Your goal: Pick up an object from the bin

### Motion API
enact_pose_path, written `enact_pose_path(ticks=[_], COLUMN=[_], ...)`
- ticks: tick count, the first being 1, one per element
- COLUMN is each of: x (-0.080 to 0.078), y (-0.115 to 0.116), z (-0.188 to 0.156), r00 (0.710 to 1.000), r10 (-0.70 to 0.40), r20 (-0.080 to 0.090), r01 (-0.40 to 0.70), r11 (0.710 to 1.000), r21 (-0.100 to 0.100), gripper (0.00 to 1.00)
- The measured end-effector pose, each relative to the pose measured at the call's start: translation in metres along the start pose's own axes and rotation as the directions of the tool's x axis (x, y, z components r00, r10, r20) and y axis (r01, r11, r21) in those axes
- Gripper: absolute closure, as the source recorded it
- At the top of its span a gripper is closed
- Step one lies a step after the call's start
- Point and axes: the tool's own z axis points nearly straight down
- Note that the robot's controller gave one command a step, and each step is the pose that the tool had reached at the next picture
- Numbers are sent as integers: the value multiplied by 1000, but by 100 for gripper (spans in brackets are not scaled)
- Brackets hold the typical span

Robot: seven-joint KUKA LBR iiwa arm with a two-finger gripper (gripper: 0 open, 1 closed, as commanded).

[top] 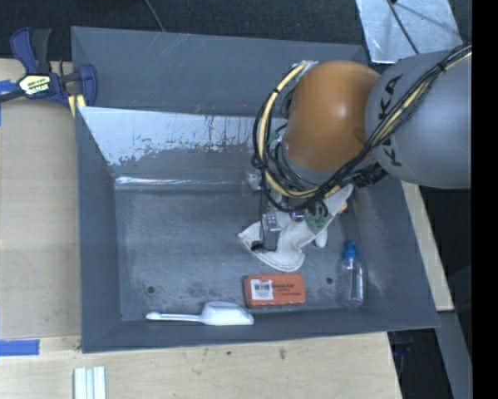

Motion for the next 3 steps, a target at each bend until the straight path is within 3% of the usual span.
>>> enact_pose_path(ticks=[1,2,3], x=[-1,5,-11], y=[-5,-24,-89], z=[1,36,81], r00=[999,994,993], r10=[37,-113,-120], r20=[2,8,8], r01=[-37,113,120], r11=[999,994,993], r21=[0,1,0], gripper=[0,0,100])
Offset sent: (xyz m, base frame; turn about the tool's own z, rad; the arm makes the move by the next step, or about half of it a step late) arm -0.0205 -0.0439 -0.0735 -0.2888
